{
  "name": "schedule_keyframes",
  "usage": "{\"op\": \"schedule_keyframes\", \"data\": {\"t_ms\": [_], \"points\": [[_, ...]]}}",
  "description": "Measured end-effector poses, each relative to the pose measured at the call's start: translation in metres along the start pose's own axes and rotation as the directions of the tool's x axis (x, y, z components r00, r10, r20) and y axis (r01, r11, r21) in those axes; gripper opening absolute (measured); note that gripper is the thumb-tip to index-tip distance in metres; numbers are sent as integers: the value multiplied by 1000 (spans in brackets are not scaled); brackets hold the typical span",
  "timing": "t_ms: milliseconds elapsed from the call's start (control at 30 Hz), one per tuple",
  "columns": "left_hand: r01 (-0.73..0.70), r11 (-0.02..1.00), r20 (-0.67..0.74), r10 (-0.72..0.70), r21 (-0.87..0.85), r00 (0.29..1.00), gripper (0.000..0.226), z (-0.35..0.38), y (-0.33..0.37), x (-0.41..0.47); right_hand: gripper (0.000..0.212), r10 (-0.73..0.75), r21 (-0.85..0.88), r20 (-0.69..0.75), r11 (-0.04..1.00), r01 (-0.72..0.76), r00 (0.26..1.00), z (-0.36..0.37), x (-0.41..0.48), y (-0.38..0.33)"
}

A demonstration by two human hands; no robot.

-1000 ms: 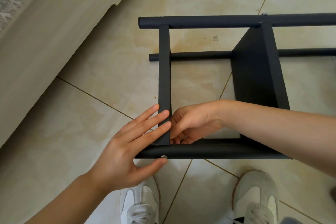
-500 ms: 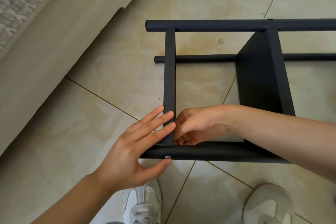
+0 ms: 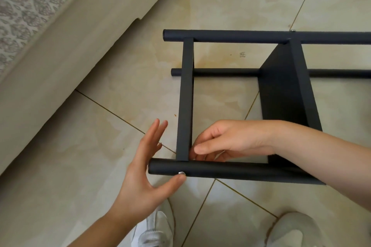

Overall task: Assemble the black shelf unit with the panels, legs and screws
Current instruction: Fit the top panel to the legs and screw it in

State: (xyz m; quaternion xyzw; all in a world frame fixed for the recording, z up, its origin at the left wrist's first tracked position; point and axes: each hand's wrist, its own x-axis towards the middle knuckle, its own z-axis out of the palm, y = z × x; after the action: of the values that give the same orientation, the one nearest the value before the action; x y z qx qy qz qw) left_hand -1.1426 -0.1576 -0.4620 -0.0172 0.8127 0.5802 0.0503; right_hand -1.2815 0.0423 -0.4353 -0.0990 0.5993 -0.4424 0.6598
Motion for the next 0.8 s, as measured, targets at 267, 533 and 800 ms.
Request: {"op": "schedule_keyframes", "data": {"t_ms": [267, 533, 800], "points": [[384, 868, 118, -366, -315, 923, 52, 28, 12, -18, 20, -58, -331, -208, 944, -15, 976, 14, -44, 11], [470, 815, 37, -487, -339, 872, 44, 40, 33, -20, 28, -136, -536, -414, 835, -121, 900, 31, -77, 25], [351, 888, -8, -370, -299, 929, 58, 32, 55, -8, 36, -205, -604, -461, 785, -136, 863, 39, -94, 5]]}}
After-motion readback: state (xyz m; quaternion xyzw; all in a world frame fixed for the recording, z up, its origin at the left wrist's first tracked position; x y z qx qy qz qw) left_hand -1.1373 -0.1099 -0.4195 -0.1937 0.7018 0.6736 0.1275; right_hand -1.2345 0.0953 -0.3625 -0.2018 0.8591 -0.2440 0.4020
